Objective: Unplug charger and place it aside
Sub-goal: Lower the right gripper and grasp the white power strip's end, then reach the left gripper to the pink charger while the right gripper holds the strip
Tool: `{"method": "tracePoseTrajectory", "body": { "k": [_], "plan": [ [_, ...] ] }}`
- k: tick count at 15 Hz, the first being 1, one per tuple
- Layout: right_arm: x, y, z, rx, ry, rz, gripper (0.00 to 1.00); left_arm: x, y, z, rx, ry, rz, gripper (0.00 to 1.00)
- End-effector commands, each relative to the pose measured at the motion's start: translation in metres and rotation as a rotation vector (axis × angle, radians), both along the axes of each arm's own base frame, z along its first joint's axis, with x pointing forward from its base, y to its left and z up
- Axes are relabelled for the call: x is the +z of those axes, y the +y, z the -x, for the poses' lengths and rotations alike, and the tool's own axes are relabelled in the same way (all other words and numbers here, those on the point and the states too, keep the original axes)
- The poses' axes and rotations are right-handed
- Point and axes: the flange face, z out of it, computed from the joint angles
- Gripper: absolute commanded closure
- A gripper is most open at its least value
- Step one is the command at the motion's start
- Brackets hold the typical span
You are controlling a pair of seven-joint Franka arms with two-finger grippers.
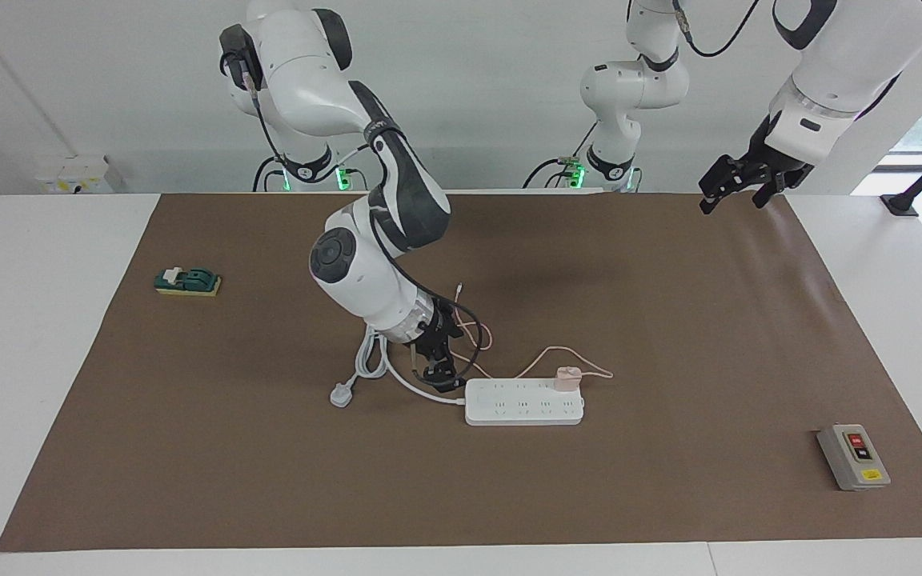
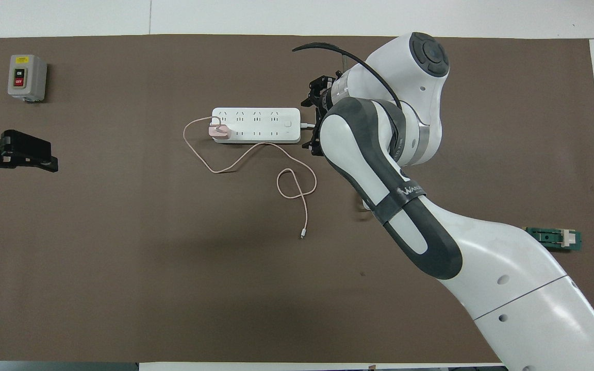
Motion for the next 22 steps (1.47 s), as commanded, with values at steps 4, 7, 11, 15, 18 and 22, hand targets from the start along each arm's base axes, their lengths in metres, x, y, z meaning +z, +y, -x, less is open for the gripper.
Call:
{"method": "tracePoseTrajectory", "body": {
  "k": [4, 7, 11, 15, 18, 22],
  "plan": [
    [0.001, 0.018, -0.028, 0.023, -0.036, -0.028, 0.0, -0.003, 0.004, 0.004, -0.01, -0.013, -0.007, 0.0],
    [-0.017, 0.027, -0.034, 0.029, -0.034, -0.027, 0.0, -0.003, 0.004, 0.004, -0.01, -0.015, -0.008, 0.0],
    [-0.03, 0.032, -0.033, 0.031, -0.035, -0.02, 0.0, -0.003, 0.003, 0.004, -0.011, -0.015, -0.008, 0.0],
    [-0.041, 0.033, -0.033, 0.038, -0.029, -0.014, 0.0, -0.012, -0.001, 0.001, 0.0, -0.05, -0.005, 0.0],
    [-0.051, 0.043, -0.026, 0.07, -0.023, 0.007, 0.0, -0.036, -0.01, 0.003, 0.176, -0.11, -0.004, 0.0],
    [-0.055, 0.043, -0.025, 0.1, -0.034, 0.02, 0.0, -0.065, -0.061, -0.026, 0.439, -0.083, 0.004, 0.0]
  ]
}}
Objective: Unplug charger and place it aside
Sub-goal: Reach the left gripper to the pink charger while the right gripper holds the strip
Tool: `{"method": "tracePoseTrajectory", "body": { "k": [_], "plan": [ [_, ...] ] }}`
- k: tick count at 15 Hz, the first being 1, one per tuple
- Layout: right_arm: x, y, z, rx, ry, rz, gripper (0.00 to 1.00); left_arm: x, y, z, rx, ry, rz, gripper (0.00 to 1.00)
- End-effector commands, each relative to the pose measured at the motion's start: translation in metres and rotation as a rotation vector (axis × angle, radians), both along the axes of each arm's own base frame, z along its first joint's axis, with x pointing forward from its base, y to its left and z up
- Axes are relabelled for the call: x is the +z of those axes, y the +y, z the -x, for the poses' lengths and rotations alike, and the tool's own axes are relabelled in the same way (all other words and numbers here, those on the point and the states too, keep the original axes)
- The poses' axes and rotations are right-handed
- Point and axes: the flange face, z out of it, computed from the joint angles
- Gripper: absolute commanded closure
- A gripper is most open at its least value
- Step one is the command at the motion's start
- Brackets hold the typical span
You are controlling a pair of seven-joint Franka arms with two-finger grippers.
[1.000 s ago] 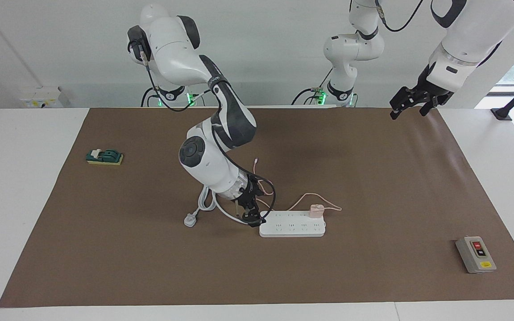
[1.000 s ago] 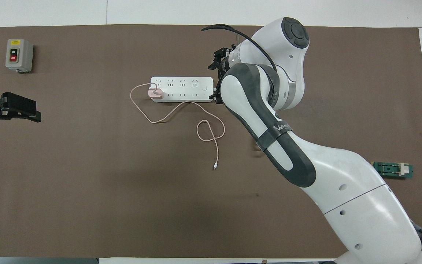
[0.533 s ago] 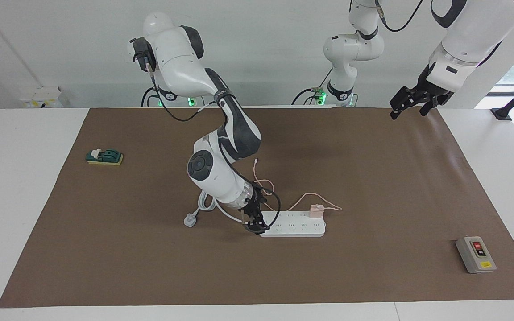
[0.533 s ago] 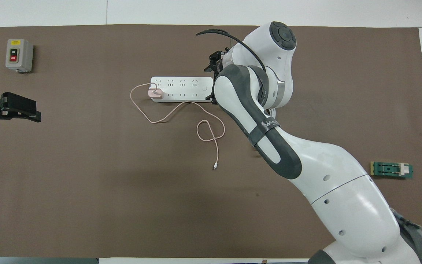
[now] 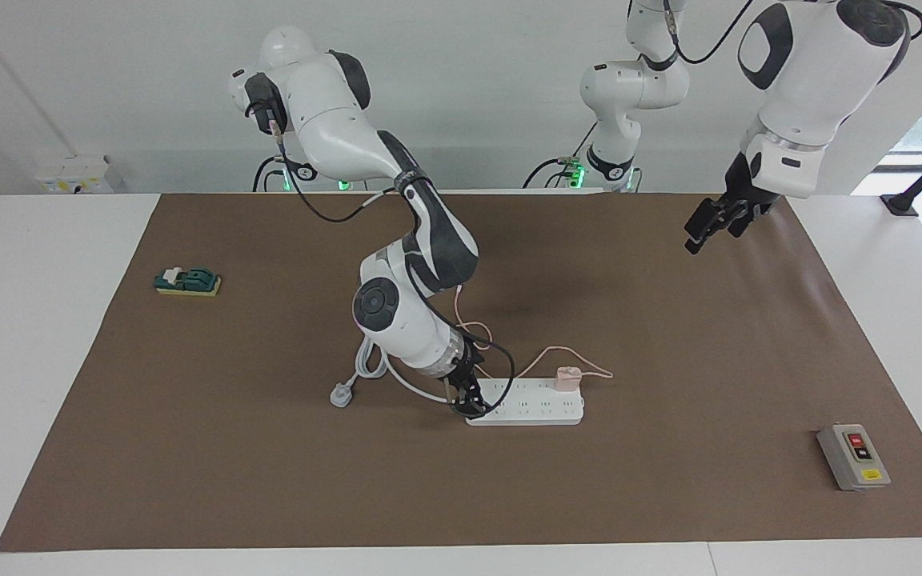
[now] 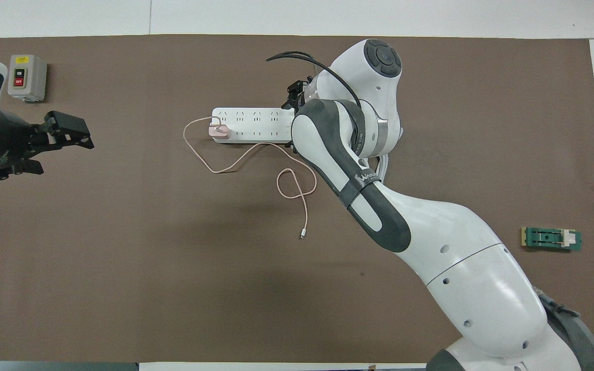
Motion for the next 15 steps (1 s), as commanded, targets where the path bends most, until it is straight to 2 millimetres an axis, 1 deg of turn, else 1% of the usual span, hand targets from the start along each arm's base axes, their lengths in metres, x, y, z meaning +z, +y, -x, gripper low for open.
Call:
{"method": "tracePoseTrajectory", "body": {
  "k": [1, 2, 3, 4, 5, 6, 7, 8, 9, 10, 11, 12, 13, 15],
  "plan": [
    [-0.001, 0.002, -0.003, 0.028, -0.026, 0.012, 0.0, -0.026, -0.04, -0.028, 0.176, 0.024, 0.007, 0.0],
    [-0.002, 0.002, -0.003, 0.023, -0.037, 0.01, 0.0, -0.038, -0.059, -0.039, 0.215, 0.038, 0.01, 0.0],
    [-0.003, 0.002, -0.005, 0.01, -0.053, 0.005, 0.0, -0.047, -0.071, -0.046, 0.278, 0.052, 0.013, 0.0],
    [-0.008, 0.001, -0.005, 0.002, -0.056, 0.004, 0.0, -0.05, -0.078, -0.052, 0.391, 0.042, 0.044, 0.0],
    [-0.011, 0.001, -0.005, 0.002, -0.053, 0.005, 0.0, -0.047, -0.082, -0.06, 0.534, -0.005, 0.106, 0.0],
    [-0.017, 0.002, -0.005, 0.0, -0.046, 0.005, 0.0, -0.057, -0.09, -0.063, 0.604, -0.026, 0.125, 0.0],
    [-0.02, 0.001, -0.005, 0.0, -0.045, 0.008, 0.0, -0.07, -0.106, -0.059, 0.596, -0.006, 0.096, 0.0],
    [-0.021, 0.001, -0.005, 0.0, -0.043, 0.007, 0.0, -0.082, -0.115, -0.06, 0.632, -0.019, 0.057, 0.0],
    [-0.022, 0.0, -0.005, -0.005, -0.036, 0.001, 0.0, -0.105, -0.122, -0.077, 0.845, 0.011, 0.041, 0.0],
    [-0.022, 0.0, -0.005, -0.007, -0.035, -0.002, 0.0, -0.12, -0.132, -0.088, 0.918, 0.042, 0.025, 0.0],
    [-0.022, 0.0, -0.005, -0.007, -0.037, -0.002, 0.0, -0.138, -0.147, -0.096, 0.983, 0.065, -0.001, 0.0],
    [-0.022, 0.0, -0.005, -0.008, -0.036, -0.003, 0.0, -0.158, -0.166, -0.1, 1.022, 0.071, -0.028, 0.0],
    [-0.022, 0.0, -0.005, -0.007, -0.037, -0.002, 0.0, -0.169, -0.172, -0.102, 1.052, 0.059, -0.04, 0.0],
    [-0.023, -0.001, -0.008, -0.023, -0.058, -0.007, 0.0, -0.185, -0.171, -0.106, 1.072, 0.07, -0.052, 0.0]
  ]
}}
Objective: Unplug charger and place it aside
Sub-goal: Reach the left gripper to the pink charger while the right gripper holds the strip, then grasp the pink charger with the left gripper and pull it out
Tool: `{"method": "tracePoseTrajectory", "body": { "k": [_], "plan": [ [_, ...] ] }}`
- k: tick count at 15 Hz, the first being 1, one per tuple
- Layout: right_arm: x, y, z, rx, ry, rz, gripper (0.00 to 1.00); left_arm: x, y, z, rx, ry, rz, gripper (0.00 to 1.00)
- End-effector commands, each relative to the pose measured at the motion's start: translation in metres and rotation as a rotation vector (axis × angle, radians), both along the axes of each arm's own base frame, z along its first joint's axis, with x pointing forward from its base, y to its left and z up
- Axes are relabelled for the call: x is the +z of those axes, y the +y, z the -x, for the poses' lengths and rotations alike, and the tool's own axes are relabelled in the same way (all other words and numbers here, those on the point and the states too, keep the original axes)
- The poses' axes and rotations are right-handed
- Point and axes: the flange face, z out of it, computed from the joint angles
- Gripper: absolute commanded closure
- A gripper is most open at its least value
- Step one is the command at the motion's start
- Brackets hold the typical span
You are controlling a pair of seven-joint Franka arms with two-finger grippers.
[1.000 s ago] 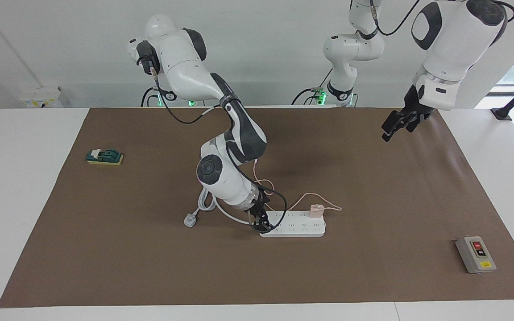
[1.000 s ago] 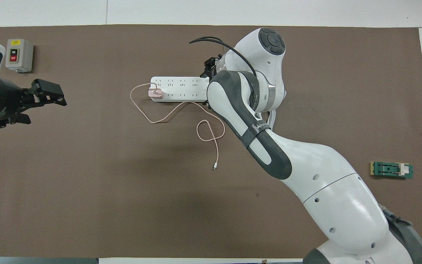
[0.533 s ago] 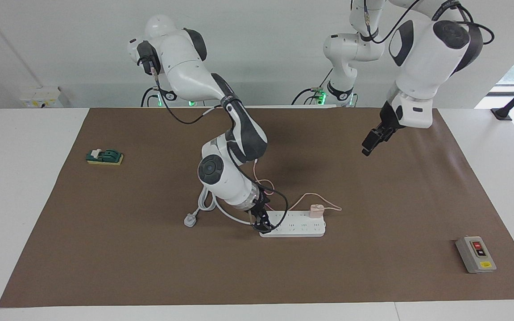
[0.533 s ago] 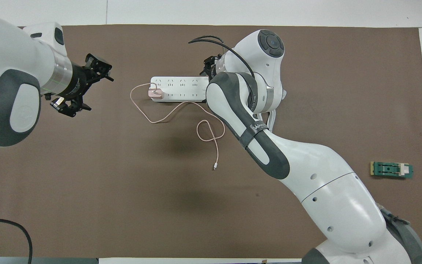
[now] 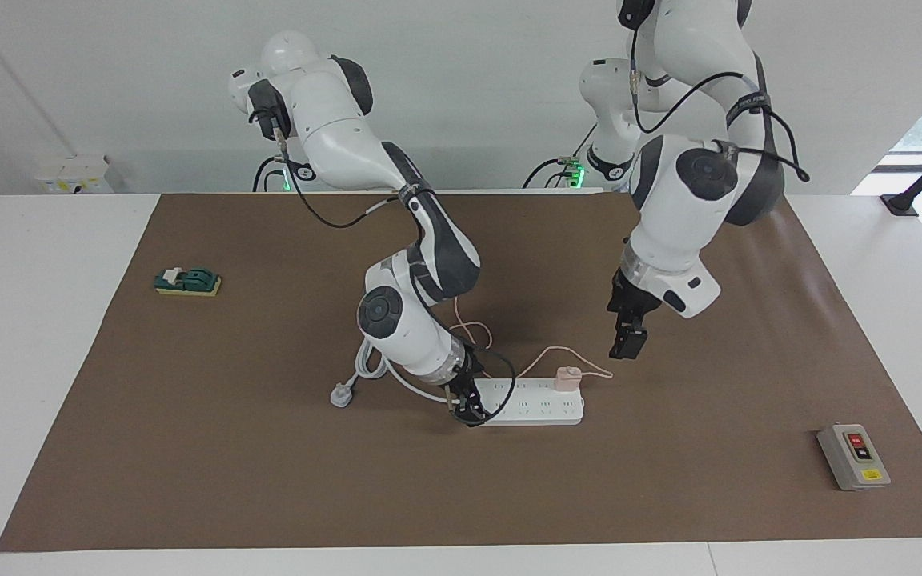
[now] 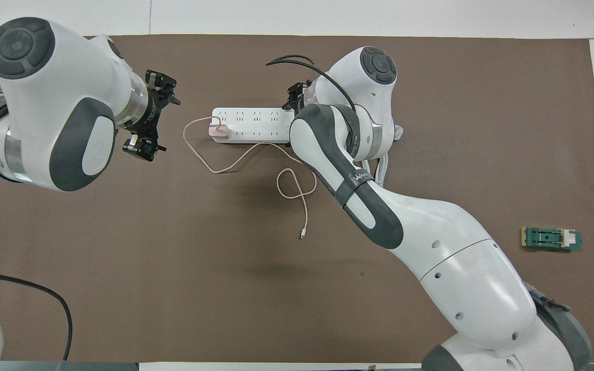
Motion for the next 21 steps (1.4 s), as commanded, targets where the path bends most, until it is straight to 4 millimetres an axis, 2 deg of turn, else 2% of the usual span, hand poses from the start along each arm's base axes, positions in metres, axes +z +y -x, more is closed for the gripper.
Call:
{"method": "tracePoseTrajectory", "body": {
  "k": [1, 3, 7, 8, 11, 13, 18, 20, 21],
  "plan": [
    [-0.003, -0.001, -0.005, -0.011, -0.039, -0.013, 0.0, -0.018, -0.004, -0.015, 0.046, 0.007, -0.031, 0.0],
    [-0.002, -0.001, -0.005, -0.015, -0.038, -0.018, 0.0, -0.032, -0.009, -0.017, 0.043, 0.008, -0.034, 0.0],
    [-0.004, -0.001, -0.005, -0.018, -0.039, -0.019, 0.0, -0.037, -0.016, -0.022, 0.079, -0.057, -0.007, 0.0],
    [-0.004, -0.001, -0.005, -0.017, -0.04, -0.017, 0.0, -0.047, -0.016, -0.019, 0.081, -0.054, -0.013, 0.0],
    [-0.004, -0.001, -0.005, -0.015, -0.041, -0.016, 0.0, -0.052, -0.02, -0.015, 0.078, -0.061, -0.019, 0.0],
    [-0.009, -0.002, -0.003, -0.014, -0.031, -0.013, 0.0, -0.066, -0.027, -0.006, 0.071, -0.063, -0.016, 0.0],
    [-0.012, -0.002, -0.001, -0.016, -0.015, -0.018, 0.0, -0.077, -0.028, 0.001, 0.052, -0.069, -0.035, 0.03],
    [-0.011, -0.002, -0.002, -0.011, -0.022, -0.021, 0.0, -0.076, -0.026, 0.0, 0.055, -0.072, -0.034, 0.1],
    [-0.014, -0.002, -0.001, -0.001, -0.022, -0.028, 0.0, -0.076, -0.026, 0.0, 0.058, -0.071, -0.034, 0.16]
  ]
}}
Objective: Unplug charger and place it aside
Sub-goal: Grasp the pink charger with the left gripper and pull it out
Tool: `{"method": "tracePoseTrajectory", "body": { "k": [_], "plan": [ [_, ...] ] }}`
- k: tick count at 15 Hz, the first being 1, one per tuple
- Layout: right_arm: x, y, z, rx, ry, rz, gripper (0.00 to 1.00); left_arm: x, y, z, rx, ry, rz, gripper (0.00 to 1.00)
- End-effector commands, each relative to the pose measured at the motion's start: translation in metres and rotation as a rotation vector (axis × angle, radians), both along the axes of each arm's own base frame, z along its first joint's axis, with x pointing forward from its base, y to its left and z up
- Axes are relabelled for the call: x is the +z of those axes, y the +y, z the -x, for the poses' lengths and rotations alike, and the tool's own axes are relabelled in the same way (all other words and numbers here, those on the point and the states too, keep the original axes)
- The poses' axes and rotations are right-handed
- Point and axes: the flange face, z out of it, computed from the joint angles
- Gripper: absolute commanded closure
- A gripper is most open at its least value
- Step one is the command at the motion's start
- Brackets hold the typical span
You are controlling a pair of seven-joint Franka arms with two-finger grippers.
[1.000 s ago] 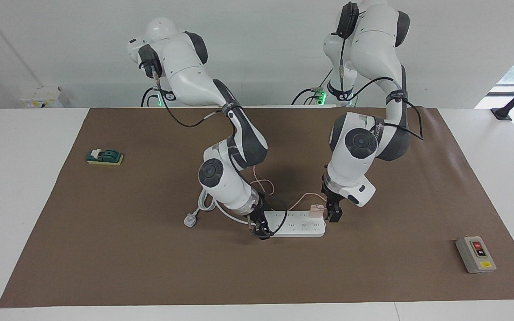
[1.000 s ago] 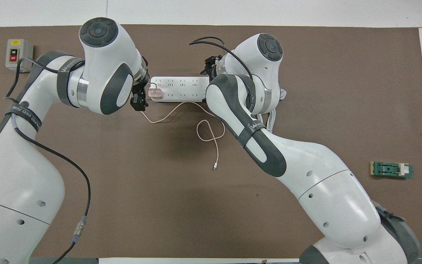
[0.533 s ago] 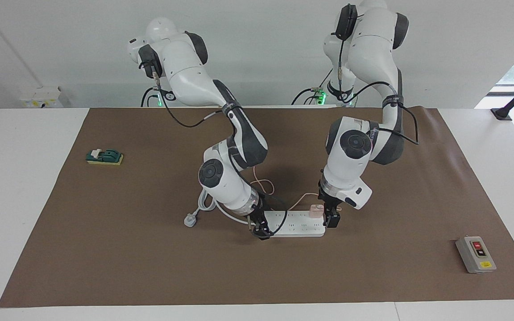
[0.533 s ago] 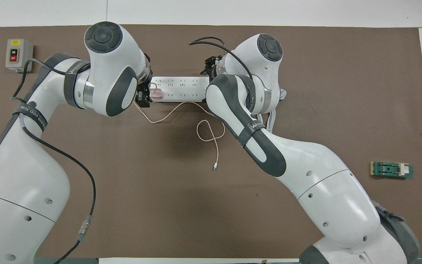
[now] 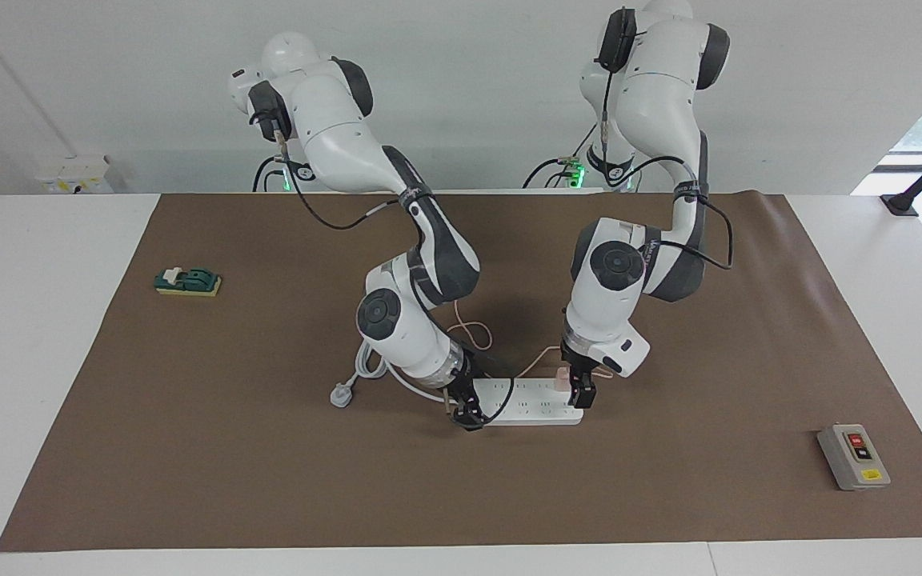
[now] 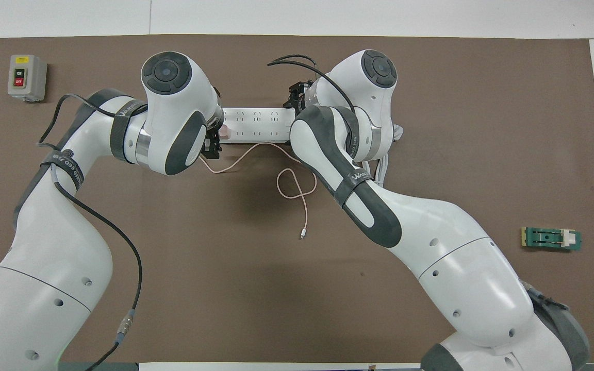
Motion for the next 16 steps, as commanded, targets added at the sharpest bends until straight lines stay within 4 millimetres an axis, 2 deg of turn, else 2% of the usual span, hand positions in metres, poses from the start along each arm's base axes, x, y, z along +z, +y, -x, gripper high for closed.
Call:
{"method": "tracePoseTrajectory", "body": {
  "k": [1, 3, 4, 7, 8, 10, 11, 12, 13, 14, 15, 16],
  "plan": [
    [-0.01, -0.001, 0.002, 0.023, -0.008, -0.028, 0.0, 0.004, -0.001, 0.004, 0.011, -0.026, -0.017, 0.23],
    [-0.012, -0.001, 0.003, 0.03, -0.017, -0.029, 0.0, 0.005, -0.001, 0.003, 0.021, -0.025, -0.015, 0.3],
    [-0.014, -0.002, 0.003, 0.024, -0.021, -0.027, 0.0, 0.005, -0.001, 0.004, 0.025, -0.023, -0.015, 0.4],
    [-0.018, -0.003, 0.003, 0.018, -0.024, -0.025, 0.0, 0.006, -0.001, 0.003, 0.029, -0.025, -0.015, 0.92],
    [-0.019, -0.004, 0.004, 0.019, -0.023, -0.024, 0.0, 0.006, -0.001, 0.003, 0.029, -0.025, -0.015, 1.0],
    [-0.019, -0.004, 0.004, 0.018, -0.021, -0.024, 0.0, 0.008, -0.001, 0.003, 0.029, -0.027, -0.015, 1.0],
    [-0.019, -0.003, 0.004, 0.019, -0.022, -0.024, 0.03, 0.008, -0.001, 0.002, 0.03, -0.027, -0.015, 1.0],
    [-0.019, -0.003, 0.004, 0.02, -0.023, -0.023, 0.14, 0.01, -0.001, 0.001, 0.031, -0.029, -0.015, 1.0],
    [-0.019, -0.003, 0.004, 0.02, -0.023, -0.023, 0.3, 0.013, -0.001, 0.0, 0.031, -0.029, -0.015, 1.0],
    [-0.02, -0.003, 0.005, 0.02, -0.021, -0.022, 0.51, 0.015, 0.0, -0.001, 0.033, -0.024, -0.019, 1.0],
    [-0.02, -0.003, 0.005, 0.02, -0.021, -0.022, 0.65, 0.015, 0.0, 0.0, 0.031, -0.021, -0.024, 1.0],
    [-0.02, -0.003, 0.005, 0.02, -0.021, -0.022, 0.74, 0.015, -0.001, 0.0, 0.029, -0.022, -0.025, 1.0]
  ]
}}
